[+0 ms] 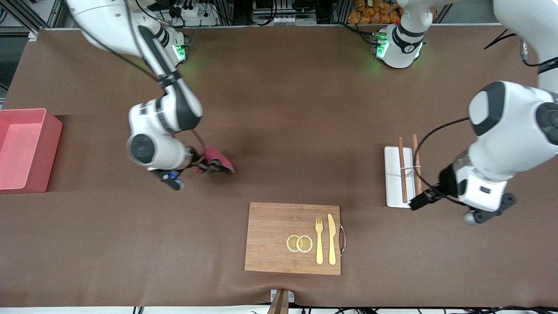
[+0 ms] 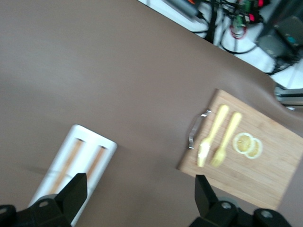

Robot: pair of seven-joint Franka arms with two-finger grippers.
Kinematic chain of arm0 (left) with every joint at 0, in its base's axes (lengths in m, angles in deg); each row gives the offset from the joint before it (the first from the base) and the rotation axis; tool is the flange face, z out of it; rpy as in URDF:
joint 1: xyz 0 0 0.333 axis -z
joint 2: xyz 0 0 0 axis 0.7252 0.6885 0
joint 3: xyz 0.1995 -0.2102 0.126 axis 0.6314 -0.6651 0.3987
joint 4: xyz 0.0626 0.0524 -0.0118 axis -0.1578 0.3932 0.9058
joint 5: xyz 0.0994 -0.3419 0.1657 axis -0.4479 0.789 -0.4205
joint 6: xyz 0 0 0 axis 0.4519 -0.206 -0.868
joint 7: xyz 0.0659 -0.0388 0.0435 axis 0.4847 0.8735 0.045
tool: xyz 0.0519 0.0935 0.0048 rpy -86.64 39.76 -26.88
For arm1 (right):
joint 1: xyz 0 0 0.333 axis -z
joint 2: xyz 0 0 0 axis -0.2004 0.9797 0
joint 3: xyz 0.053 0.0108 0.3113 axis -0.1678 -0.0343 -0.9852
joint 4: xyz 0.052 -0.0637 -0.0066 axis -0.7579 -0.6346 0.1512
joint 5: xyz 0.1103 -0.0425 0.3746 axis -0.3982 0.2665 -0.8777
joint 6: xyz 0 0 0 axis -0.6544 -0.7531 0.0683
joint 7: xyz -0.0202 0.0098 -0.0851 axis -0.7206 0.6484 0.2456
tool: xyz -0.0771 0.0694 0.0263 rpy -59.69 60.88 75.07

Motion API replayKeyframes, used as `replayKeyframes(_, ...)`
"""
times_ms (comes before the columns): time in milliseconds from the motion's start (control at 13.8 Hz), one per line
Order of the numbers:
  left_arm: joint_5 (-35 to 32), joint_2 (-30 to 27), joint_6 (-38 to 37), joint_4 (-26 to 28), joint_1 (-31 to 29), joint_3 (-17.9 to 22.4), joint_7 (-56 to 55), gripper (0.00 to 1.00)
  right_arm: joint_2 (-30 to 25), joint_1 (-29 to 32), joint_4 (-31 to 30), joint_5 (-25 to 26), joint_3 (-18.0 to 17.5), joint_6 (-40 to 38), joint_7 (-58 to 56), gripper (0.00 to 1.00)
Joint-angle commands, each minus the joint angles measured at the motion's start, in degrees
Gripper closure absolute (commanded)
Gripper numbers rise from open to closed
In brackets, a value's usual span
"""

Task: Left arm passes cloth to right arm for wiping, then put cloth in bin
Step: 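Wipe the table with the right gripper while the left gripper withdraws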

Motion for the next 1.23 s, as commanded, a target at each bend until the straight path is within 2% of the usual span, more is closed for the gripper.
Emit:
replayKeyframes(0, -1.21, -2.88, -4.11, 1.86, -3.71, 0.16, 6.77, 0.00, -3.63, 8.12, -5.53, 2.04, -0.89, 1.52, -12.87, 1.00)
replayKeyframes(145, -0.95, -6.30, -7.89, 2.39, -1.18, 6.03, 10.74, 0.00, -3.20, 15.76, -6.06, 4.50, -0.89, 2.32, -25.77, 1.00)
replayKeyframes(362, -0.60, -10.26, -13.25, 3.79, -0.29, 8.86, 18.20, 0.00, -2.93, 25.79, -5.71, 6.08, -0.89, 2.32, -44.06, 1.00)
replayKeyframes(434, -0.60, -12.10, -14.40, 4.84, 0.50, 10.44, 20.58, 0.00, -2.84, 29.12, -5.28, 8.53, -0.89, 2.41, -48.82, 1.00)
replayKeyframes(579, -0.60, -16.75, -16.60, 7.74, 4.79, 16.13, 26.81, 0.00, -2.49, 35.28, -2.56, 14.42, -0.98, 2.32, -56.91, 1.00)
replayKeyframes(724, -0.60, -20.71, -18.70, 9.24, 8.49, 20.72, 31.65, 0.00, -2.40, 38.98, 0.34, 17.51, -0.98, 2.06, -64.39, 1.00)
replayKeyframes(941, -0.60, -25.37, -23.80, 8.54, 9.73, 21.53, 38.87, 0.00, -1.97, 39.18, 0.97, 20.42, -0.98, 2.32, -66.80, 1.00)
replayKeyframes(1158, -0.25, -26.97, -26.62, 8.37, 9.39, 17.68, 38.01, 0.00, -0.47, 35.50, -2.62, 19.98, -1.24, 6.35, -60.68, 1.00)
